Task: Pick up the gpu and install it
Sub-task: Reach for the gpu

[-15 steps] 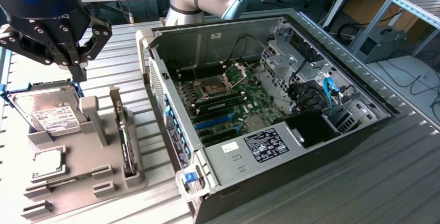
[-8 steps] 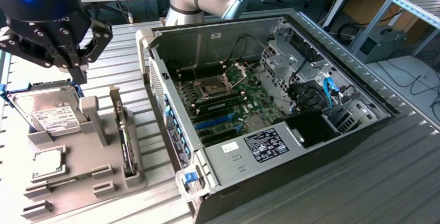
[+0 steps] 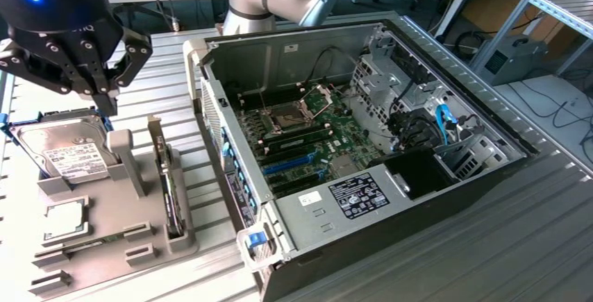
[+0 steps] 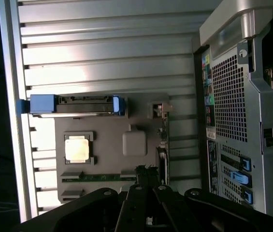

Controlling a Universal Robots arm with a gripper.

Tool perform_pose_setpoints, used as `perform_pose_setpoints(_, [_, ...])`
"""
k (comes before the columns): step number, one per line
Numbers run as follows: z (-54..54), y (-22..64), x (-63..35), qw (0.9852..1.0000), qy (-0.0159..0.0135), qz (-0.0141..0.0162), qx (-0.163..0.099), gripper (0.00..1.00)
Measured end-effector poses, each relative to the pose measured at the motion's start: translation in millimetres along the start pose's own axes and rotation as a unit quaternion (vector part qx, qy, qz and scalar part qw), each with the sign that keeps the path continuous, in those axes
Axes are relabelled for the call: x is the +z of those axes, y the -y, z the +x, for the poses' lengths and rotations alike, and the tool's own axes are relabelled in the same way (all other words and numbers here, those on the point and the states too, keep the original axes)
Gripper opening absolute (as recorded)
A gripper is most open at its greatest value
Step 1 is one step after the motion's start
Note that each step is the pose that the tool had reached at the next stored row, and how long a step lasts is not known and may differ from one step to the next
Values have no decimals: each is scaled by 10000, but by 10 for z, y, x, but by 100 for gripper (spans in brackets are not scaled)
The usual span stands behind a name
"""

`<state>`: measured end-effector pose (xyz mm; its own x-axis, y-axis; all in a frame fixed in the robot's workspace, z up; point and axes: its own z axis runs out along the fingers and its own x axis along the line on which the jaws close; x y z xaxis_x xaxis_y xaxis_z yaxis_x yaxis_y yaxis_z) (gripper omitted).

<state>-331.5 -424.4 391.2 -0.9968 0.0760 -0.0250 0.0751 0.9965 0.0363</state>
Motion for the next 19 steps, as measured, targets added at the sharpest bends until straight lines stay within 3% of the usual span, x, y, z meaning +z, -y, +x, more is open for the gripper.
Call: perform_pose_setpoints(19, [-8, 102, -1, 10000, 0, 0, 0, 11])
